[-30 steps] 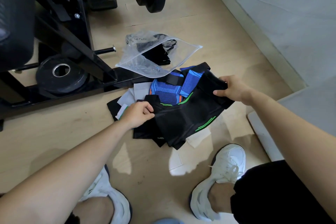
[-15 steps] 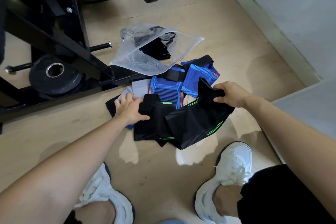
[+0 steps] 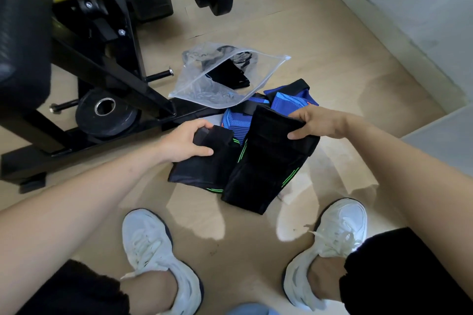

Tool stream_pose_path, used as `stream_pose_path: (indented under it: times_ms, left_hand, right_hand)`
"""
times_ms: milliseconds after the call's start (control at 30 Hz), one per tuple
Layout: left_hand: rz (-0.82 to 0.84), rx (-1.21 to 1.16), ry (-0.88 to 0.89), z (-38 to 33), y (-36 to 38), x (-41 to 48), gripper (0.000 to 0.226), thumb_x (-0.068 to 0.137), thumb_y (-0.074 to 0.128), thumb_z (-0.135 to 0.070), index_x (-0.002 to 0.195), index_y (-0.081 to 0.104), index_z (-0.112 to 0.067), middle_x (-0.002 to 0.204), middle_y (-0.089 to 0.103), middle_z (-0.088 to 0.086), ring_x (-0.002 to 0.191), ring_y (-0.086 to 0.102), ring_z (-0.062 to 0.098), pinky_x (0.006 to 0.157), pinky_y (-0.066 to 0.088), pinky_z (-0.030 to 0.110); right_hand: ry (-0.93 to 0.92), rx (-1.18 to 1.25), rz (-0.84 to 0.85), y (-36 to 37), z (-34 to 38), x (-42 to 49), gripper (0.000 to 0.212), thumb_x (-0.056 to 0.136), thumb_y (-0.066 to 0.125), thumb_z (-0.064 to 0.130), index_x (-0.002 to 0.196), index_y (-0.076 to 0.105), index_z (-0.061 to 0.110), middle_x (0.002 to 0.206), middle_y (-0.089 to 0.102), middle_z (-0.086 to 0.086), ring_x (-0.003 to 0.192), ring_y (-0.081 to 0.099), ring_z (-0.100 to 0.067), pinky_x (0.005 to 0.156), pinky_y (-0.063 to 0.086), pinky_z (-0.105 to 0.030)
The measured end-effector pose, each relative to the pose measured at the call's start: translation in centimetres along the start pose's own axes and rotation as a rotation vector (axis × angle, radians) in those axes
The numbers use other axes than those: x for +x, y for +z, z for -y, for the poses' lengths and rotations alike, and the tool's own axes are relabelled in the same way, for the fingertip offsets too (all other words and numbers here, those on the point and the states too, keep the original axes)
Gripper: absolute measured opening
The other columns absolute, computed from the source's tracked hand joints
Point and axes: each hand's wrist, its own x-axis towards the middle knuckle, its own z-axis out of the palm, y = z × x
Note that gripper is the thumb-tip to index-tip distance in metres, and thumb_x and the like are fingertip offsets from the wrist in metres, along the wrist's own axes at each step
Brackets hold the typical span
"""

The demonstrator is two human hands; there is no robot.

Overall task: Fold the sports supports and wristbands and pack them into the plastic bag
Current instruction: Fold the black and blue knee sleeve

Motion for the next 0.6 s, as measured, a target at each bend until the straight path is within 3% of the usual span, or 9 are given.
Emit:
stream_pose_path:
  times_ms: [67, 133, 200, 267, 367, 467, 533, 600]
  left_hand:
    - [0.051, 0.07, 0.06, -1.3, -1.0, -0.9, 0.042, 0.08, 0.082, -0.006, 0.113, 0.06, -0.022, 0.109, 0.069, -0.009, 0.101, 0.065, 0.007, 0.094, 0.047, 0.023]
    - [0.082, 0.14, 0.1, -2.6, -1.8, -1.8, 0.046, 0.081, 0.081, -0.006, 0.115, 0.059, -0.026, 0.111, 0.065, -0.016, 0.106, 0.06, 0.002, 0.095, 0.043, 0.014]
    - [0.119, 0.175, 0.116, -3.8, -2.6, -2.7, 0.049, 0.081, 0.08, -0.006, 0.117, 0.058, -0.03, 0.11, 0.063, -0.021, 0.108, 0.059, 0.001, 0.094, 0.042, 0.012]
    - [0.165, 0.189, 0.121, -5.0, -3.2, -3.8, 0.05, 0.082, 0.078, -0.003, 0.119, 0.058, -0.031, 0.11, 0.063, -0.023, 0.108, 0.061, 0.002, 0.095, 0.044, 0.016]
    - [0.205, 0.184, 0.151, -6.9, -4.2, -4.8, 0.052, 0.082, 0.077, 0.001, 0.121, 0.058, -0.03, 0.111, 0.067, -0.02, 0.108, 0.064, 0.004, 0.095, 0.047, 0.019]
    - [0.174, 0.145, 0.153, -8.3, -5.3, -5.5, 0.056, 0.082, 0.078, 0.001, 0.126, 0.056, -0.027, 0.106, 0.073, -0.01, 0.097, 0.07, 0.01, 0.088, 0.052, 0.022]
    - [0.138, 0.109, 0.135, -9.0, -6.1, -6.0, 0.056, 0.081, 0.08, 0.001, 0.127, 0.057, -0.022, 0.105, 0.075, -0.004, 0.096, 0.072, 0.011, 0.085, 0.055, 0.023]
    - [0.093, 0.101, 0.109, -9.1, -6.8, -6.6, 0.05, 0.081, 0.081, -0.002, 0.123, 0.061, -0.02, 0.102, 0.076, -0.003, 0.095, 0.073, 0.01, 0.086, 0.056, 0.025]
  right_hand:
    - [0.005, -0.231, -0.231, 0.2, -0.1, 0.5, 0.023, 0.086, 0.074, 0.01, 0.105, 0.069, 0.021, 0.089, 0.068, 0.004, 0.085, 0.062, -0.021, 0.072, 0.048, -0.021]
    - [0.028, -0.36, -0.366, 0.8, -0.4, 0.8, 0.041, 0.085, 0.075, 0.015, 0.124, 0.063, 0.021, 0.107, 0.067, 0.0, 0.089, 0.06, -0.019, 0.079, 0.045, -0.026]
    - [-0.013, -0.306, -0.395, 1.2, -0.3, 0.7, 0.045, 0.085, 0.075, 0.014, 0.127, 0.062, 0.02, 0.12, 0.067, -0.002, 0.094, 0.062, -0.019, 0.086, 0.047, -0.027]
    - [-0.102, -0.163, -0.336, 1.6, 1.2, 0.0, 0.04, 0.085, 0.075, 0.011, 0.123, 0.065, 0.019, 0.119, 0.069, -0.002, 0.1, 0.066, -0.02, 0.089, 0.05, -0.027]
    - [-0.233, 0.106, -0.084, 2.8, 5.7, -1.0, 0.047, 0.086, 0.075, 0.007, 0.129, 0.062, 0.02, 0.127, 0.067, -0.002, 0.112, 0.065, -0.011, 0.099, 0.049, -0.024]
    - [-0.326, 0.018, 0.179, 5.1, 10.1, -1.4, 0.053, 0.085, 0.076, 0.011, 0.135, 0.058, 0.022, 0.137, 0.06, 0.008, 0.129, 0.052, -0.004, 0.109, 0.04, -0.021]
    - [-0.326, -0.061, 0.228, 6.4, 11.7, -1.6, 0.033, 0.084, 0.077, 0.015, 0.116, 0.067, 0.016, 0.122, 0.067, -0.001, 0.117, 0.06, -0.013, 0.104, 0.045, -0.028]
    - [-0.322, -0.071, 0.188, 7.0, 12.4, -2.2, 0.013, 0.085, 0.077, 0.017, 0.089, 0.067, 0.011, 0.088, 0.067, -0.003, 0.081, 0.062, -0.016, 0.079, 0.049, -0.024]
